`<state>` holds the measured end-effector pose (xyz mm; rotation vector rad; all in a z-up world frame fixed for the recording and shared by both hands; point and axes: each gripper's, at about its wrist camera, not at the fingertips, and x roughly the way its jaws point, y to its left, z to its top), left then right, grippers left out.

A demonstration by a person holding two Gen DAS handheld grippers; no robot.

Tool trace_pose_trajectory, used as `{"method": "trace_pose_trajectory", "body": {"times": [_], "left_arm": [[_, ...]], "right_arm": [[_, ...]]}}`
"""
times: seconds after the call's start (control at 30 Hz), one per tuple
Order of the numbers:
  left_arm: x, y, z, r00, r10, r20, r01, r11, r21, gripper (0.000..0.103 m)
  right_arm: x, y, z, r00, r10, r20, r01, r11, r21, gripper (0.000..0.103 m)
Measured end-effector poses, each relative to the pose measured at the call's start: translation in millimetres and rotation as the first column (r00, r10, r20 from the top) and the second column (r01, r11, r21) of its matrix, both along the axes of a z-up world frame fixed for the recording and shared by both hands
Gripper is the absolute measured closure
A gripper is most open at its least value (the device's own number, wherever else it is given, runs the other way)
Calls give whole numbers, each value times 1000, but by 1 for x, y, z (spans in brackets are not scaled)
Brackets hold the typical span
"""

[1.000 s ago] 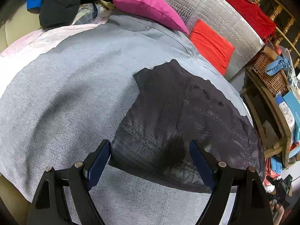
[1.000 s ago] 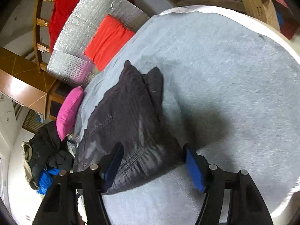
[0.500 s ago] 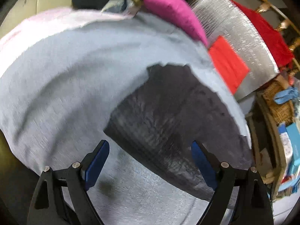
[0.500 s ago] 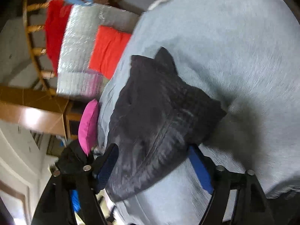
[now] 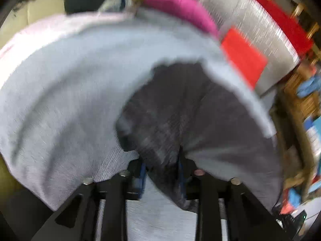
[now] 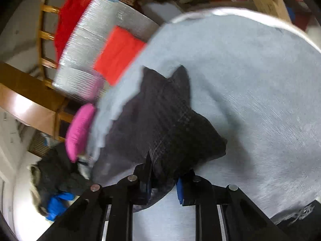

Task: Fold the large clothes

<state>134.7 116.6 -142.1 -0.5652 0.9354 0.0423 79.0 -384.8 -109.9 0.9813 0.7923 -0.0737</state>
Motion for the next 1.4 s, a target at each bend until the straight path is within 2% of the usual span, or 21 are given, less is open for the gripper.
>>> {"method": "trace_pose_trajectory", "body": {"times": [0.03,0.07,0.13,0.2,0.27,0.3,0.4,0.5,0.7,0.8,0.9,0.97,1.0,1.03,1.1,1.13,1.2,1.27,1.3,1.33,1.4], "left_arm": [[-1,1,1,1000,6,19,-6,1000,7,56],[-3,5,6,1000,12,24,-12,1000,4,53],[-3,13,12,1000,20,7,-20,999,-47,45],[-7,30,20,1000,21,5,-20,996,-91,36],[-17,43,27,999,36,30,-33,995,-98,32],[-24,51,32,997,64,42,-60,995,-73,31],[-29,71,43,990,127,65,-126,992,-25,27],[-12,79,49,990,122,65,-121,992,-19,27],[62,32,52,995,-81,49,78,996,49,27],[87,14,57,990,-131,49,127,989,72,27],[94,4,59,983,-170,69,163,982,98,27],[105,-9,46,979,-201,34,193,968,163,32],[112,-16,32,979,-206,-11,202,945,258,42],[114,-16,22,976,-215,-30,215,936,280,46],[114,-6,4,981,-193,-3,189,957,222,43],[113,-4,5,984,-181,0,177,963,204,43],[109,-4,12,985,-171,-1,167,959,228,42],[103,-6,26,987,-158,18,147,951,274,42],[98,-7,35,989,-144,41,125,946,300,41],[93,-7,45,990,-129,65,101,940,325,40],[85,-10,68,986,-103,132,50,933,357,36]], "right_arm": [[1,-3,-17,1000,8,-29,-7,1000,20,77],[-1,-10,-35,1000,1,-7,-1,995,103,76],[-9,-15,-27,1000,-1,26,-3,988,153,57],[-14,-20,-11,999,21,30,-24,994,102,43],[-21,-26,0,999,24,26,-26,998,61,42],[-27,-30,6,999,23,31,-24,999,49,40],[-39,-45,21,999,28,30,-27,998,-53,39],[-36,-56,36,998,58,16,-55,987,-154,39],[45,-56,36,972,234,-30,-236,956,-174,35],[84,-55,34,958,277,-74,-287,933,-217,35],[114,-57,32,948,308,-80,-318,926,-202,35],[128,-52,25,931,350,-103,-364,908,-207,36],[131,-47,19,924,358,-137,-382,893,-237,59],[135,-44,12,915,366,-173,-400,879,-260,72],[132,-50,-1,928,329,-177,-366,895,-254,77],[128,-55,-4,940,303,-155,-333,912,-238,77],[124,-52,-3,947,290,-141,-318,912,-261,77],[121,-45,5,944,289,-156,-326,889,-323,67],[119,-42,14,948,265,-177,-313,874,-372,50],[116,-40,23,956,231,-184,-288,863,-415,43],[108,-37,49,975,175,-140,-222,832,-508,41]]}}
